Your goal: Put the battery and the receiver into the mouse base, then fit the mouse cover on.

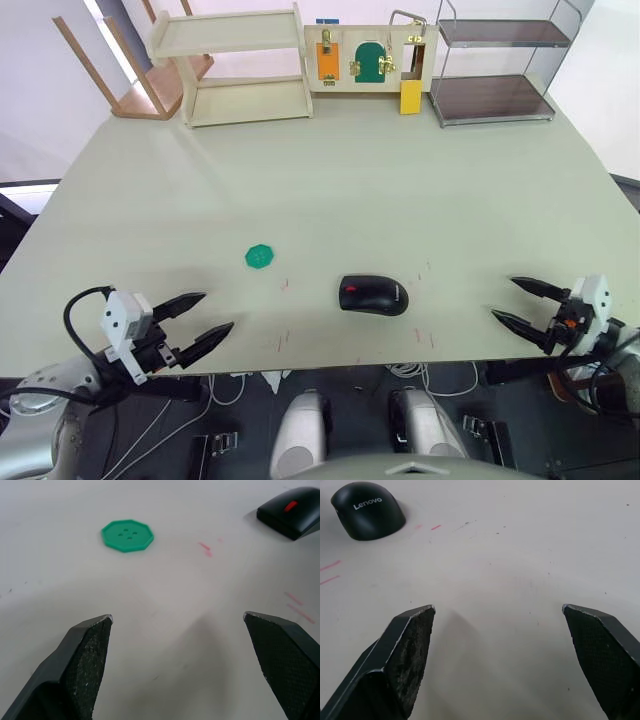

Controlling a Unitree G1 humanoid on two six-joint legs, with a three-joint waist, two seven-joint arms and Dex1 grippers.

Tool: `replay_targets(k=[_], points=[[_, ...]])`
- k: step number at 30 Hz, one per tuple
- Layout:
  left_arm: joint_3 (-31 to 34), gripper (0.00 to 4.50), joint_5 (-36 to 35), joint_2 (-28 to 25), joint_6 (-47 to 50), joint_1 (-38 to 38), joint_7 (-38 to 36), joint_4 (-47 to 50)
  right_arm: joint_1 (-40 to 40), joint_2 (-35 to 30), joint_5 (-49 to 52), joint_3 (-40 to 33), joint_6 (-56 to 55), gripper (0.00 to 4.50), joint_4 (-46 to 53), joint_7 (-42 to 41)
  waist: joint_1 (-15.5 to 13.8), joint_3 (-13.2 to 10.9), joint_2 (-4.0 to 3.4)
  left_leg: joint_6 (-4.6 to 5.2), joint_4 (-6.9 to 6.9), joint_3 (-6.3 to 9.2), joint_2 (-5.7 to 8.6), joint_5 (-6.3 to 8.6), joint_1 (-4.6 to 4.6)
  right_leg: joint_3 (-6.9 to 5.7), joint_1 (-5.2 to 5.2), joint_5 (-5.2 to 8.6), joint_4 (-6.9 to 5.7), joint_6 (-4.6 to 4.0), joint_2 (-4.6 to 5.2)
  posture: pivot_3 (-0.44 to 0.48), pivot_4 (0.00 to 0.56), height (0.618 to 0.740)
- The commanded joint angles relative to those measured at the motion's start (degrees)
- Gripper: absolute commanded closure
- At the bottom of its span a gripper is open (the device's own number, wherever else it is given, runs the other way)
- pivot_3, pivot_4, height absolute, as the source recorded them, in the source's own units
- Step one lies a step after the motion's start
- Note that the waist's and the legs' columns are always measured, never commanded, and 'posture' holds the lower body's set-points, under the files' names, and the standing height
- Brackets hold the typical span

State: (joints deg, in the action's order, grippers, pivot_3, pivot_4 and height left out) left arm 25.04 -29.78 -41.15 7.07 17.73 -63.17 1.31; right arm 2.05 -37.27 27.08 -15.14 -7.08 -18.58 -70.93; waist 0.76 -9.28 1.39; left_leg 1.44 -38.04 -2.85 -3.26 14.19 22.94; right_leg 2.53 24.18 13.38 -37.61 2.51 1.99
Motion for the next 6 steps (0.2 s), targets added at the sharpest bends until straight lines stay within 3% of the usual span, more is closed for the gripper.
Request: replay_targets(k=[1, 6], points=[[1.78, 0.0, 0.4, -0.88, -2.18, -0.66, -0.28, -0.15, 0.35, -0.99, 1.28, -2.47, -1.56, 0.08, 0.3, -1.23, -0.01, 0.0, 0.0, 0.0, 0.0, 0.0, 0.0, 0.0, 0.03, 0.0, 0.0, 0.0, 0.0, 0.0, 0.0, 0.0, 0.15, 0.74], [1.0, 0.0, 1.25, -0.93, -3.04, -0.09, -0.59, 0.92, 1.18, -0.94, 2.48, -2.71, -0.47, 0.08, 1.36, -2.93, 0.0, 0.0, 0.0, 0.0, 0.01, -0.01, -0.01, 0.0, 0.03, 0.03, 0.0, 0.0, 0.0, 0.0, 0.02, 0.0, 0.15, 0.74]])
